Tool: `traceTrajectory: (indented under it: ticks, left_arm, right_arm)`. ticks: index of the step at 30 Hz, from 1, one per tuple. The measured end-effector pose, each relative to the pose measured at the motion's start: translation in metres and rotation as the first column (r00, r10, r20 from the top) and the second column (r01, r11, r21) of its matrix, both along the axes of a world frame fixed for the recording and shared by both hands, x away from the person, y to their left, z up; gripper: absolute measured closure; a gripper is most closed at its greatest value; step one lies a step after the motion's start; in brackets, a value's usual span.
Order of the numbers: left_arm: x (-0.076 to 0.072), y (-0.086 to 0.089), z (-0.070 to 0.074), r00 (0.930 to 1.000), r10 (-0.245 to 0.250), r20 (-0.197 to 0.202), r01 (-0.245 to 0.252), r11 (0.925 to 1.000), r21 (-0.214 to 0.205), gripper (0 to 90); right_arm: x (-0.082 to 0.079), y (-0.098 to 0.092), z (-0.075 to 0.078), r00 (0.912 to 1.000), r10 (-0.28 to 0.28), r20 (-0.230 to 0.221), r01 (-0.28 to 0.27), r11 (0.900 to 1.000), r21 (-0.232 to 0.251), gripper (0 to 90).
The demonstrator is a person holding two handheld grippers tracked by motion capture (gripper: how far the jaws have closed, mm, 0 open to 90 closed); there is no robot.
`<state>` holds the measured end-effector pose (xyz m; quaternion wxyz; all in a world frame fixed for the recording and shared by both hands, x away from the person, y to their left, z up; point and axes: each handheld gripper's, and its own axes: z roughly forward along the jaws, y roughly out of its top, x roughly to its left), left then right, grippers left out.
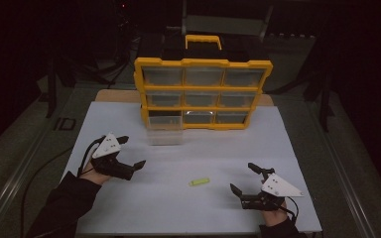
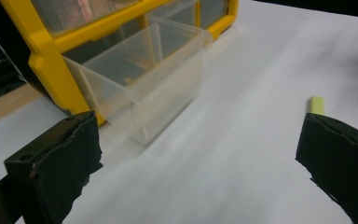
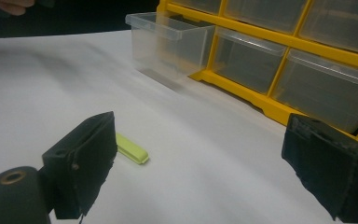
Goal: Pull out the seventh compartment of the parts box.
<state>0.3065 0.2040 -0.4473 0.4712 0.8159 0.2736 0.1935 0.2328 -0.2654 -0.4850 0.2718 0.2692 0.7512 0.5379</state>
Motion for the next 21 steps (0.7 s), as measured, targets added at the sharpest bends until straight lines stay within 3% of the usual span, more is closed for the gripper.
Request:
traceTrajectory:
  ticks: [10, 21]
  left_arm:
    - [-0.024, 0.015, -0.012, 0.9996, 0.021, -0.017, -0.022, 0.9987, -0.046, 0.0]
    - [-0.043, 0.028, -0.032, 0.9959, 0.076, -0.05, -0.079, 0.9952, -0.058, 0.0]
  right_arm:
    - [0.0, 0.0, 0.0, 1.0, 0.0, -0.002, 0.0, 1.0, 0.001, 10.1]
    - [0.0, 0.0, 0.0, 1.0, 0.001, -0.001, -0.001, 1.0, -0.001, 10.2]
